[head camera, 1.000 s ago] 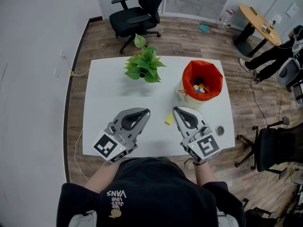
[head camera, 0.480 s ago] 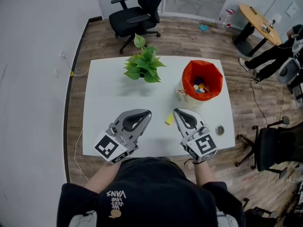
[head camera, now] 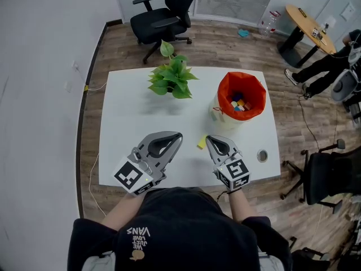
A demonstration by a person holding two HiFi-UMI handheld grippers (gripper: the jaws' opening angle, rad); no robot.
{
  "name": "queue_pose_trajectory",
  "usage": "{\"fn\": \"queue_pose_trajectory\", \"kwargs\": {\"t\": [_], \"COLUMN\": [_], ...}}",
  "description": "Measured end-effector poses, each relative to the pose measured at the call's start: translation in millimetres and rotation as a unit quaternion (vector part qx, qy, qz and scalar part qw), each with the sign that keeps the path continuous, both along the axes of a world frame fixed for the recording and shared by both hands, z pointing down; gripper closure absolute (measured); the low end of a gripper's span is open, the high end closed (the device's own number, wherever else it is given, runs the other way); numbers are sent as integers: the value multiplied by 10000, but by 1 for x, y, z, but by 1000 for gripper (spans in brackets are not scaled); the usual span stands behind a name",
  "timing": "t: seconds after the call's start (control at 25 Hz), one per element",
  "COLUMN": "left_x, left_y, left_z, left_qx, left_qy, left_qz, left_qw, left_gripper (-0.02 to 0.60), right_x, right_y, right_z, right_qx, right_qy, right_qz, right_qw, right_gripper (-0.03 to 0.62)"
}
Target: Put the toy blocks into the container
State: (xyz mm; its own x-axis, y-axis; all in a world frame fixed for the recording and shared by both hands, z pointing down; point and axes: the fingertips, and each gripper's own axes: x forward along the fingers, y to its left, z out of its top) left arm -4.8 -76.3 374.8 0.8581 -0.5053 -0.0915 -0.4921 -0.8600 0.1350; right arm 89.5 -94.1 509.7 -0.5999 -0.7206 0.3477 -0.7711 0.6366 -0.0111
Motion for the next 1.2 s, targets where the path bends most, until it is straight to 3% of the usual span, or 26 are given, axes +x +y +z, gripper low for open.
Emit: {"fn": "queue_pose_trajectory", "kwargs": {"t": [0.4,1.04,1.08,1.12,1.16,1.2], "left_x": [2,-1,-2,-2,-3,-4], "left_y": [1,-1,-1,-1,-2,-2], "left_z": [2,2,3,3,3,4], "left_qx": [-50,-74,-77,-80,-79,-74], "left_qy": [-11,-33,-31,-28,-26,-25], "left_qz": [10,-102,-110,-119,-130,-143], "left_qw": [10000,9999,9999,9999,9999,9999], "left_gripper": [571,571,571,571,571,571], "right_x": [3,7,6,6,5,3], "right_y": [3,1,-1,-2,-3,-3], "right_z": [65,111,112,113,116,119], "right_qx": [-647,-1236,-1215,-1209,-1233,-1279], "right_qy": [355,580,589,608,643,699], "right_qz": [-47,-311,-317,-326,-353,-399], "right_qw": [9973,9901,9903,9903,9897,9885], "right_gripper": [577,575,567,501,386,365]}}
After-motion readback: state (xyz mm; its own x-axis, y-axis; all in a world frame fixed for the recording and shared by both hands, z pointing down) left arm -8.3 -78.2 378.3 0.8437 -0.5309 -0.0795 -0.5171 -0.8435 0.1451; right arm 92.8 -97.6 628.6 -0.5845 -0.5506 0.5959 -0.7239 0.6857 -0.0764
